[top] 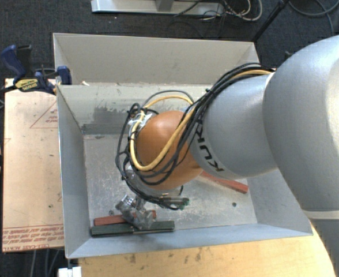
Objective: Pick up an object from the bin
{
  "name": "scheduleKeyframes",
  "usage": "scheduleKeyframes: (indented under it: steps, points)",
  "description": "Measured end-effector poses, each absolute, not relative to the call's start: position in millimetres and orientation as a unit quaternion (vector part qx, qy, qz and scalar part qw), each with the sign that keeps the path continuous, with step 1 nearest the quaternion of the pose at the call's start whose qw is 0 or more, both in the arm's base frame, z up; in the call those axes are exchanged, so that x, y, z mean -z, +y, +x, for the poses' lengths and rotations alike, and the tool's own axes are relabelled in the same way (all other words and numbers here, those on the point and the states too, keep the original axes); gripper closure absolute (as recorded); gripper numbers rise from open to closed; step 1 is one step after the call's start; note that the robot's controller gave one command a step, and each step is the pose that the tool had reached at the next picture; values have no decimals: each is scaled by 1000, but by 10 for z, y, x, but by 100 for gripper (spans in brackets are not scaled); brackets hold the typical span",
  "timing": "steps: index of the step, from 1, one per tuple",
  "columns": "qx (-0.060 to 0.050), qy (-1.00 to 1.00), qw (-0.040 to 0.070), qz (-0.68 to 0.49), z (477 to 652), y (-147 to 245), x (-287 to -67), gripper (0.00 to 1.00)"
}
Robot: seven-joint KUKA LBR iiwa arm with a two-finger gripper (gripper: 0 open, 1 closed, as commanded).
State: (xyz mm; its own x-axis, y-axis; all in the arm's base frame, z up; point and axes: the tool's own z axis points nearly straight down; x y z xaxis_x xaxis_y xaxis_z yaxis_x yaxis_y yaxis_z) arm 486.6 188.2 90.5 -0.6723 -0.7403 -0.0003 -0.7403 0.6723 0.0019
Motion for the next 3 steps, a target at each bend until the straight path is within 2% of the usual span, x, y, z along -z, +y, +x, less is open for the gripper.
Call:
scheduleKeyframes:
  steps: [1, 2, 3]
  points:
    - [1, -914, 0, 405, 4867, 1882, -904, 0]
    - [1, -914, 0, 405, 4868, 1881, -904, 0]
    - [0, -943, -5, 332, 4890, 1859, -748, 100]
